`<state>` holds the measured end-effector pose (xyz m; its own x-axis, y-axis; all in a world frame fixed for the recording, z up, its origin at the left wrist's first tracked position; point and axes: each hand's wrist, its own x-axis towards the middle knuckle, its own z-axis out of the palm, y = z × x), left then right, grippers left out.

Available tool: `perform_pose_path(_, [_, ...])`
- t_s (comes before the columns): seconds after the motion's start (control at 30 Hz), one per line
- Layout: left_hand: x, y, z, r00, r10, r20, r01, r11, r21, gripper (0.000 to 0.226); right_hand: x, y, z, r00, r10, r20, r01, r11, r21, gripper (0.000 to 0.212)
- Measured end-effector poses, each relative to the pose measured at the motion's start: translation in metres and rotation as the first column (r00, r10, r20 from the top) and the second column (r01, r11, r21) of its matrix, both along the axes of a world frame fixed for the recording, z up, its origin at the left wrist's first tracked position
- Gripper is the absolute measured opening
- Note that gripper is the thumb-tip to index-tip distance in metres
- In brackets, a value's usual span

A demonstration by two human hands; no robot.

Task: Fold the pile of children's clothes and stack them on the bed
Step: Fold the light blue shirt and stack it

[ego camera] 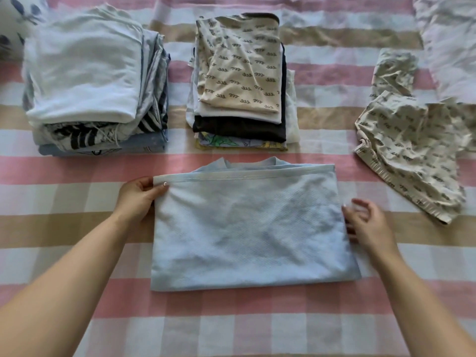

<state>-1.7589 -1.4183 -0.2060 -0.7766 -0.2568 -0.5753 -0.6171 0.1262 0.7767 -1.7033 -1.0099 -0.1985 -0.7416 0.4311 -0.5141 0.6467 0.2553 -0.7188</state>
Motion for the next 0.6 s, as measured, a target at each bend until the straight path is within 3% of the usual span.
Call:
perform_pose_path(0.03, [0.002, 0.006, -0.001, 0.998, 0.054, -0.029, -0.056, 0.996, -0.074, 0.009, 0.022, -0.003, -0.001, 1.000, 0.019, 0.009, -0.020, 0.995, 0.095, 0.039])
perform_pose_path(0.1, [0.014, 0.026, 0.002, 0.983, 0.035, -0.180, -0.103, 0.917, -0.386, 0.016, 0.062, -0.011, 0.001, 1.000, -0.002, 0.012, -0.001, 0.977, 0.214, 0.033])
perform_pose_path(0.13, [0.023, 0.041, 0.006, 0.956, -0.070, -0.285, -0.100, 0.836, -0.540, 0.019, 0.077, -0.016, 0.002, 0.999, -0.038, 0.012, 0.035, 0.975, 0.218, 0.030])
perform_pose_path(0.2, [0.041, 0.081, 0.016, 0.854, -0.320, -0.410, -0.039, 0.746, -0.664, 0.022, 0.097, -0.025, 0.003, 0.992, -0.122, 0.010, 0.118, 0.977, 0.176, 0.023])
perform_pose_path(0.27, [0.050, 0.125, 0.020, 0.761, -0.490, -0.426, 0.099, 0.736, -0.669, 0.020, 0.103, -0.029, 0.003, 0.977, -0.214, 0.005, 0.212, 0.969, 0.127, 0.020])
perform_pose_path(0.33, [0.047, 0.168, 0.021, 0.724, -0.567, -0.393, 0.244, 0.743, -0.623, 0.014, 0.101, -0.034, 0.003, 0.962, -0.274, 0.001, 0.273, 0.957, 0.101, 0.019])
perform_pose_path(0.47, [0.025, 0.246, 0.017, 0.734, -0.621, -0.276, 0.425, 0.736, -0.527, 0.013, 0.098, -0.032, 0.004, 0.938, -0.345, 0.012, 0.344, 0.936, 0.069, 0.016])
perform_pose_path(0.6, [0.006, 0.292, 0.006, 0.725, -0.675, -0.134, 0.473, 0.631, -0.615, 0.020, 0.099, -0.030, 0.008, 0.940, -0.342, 0.021, 0.340, 0.939, 0.060, 0.017])
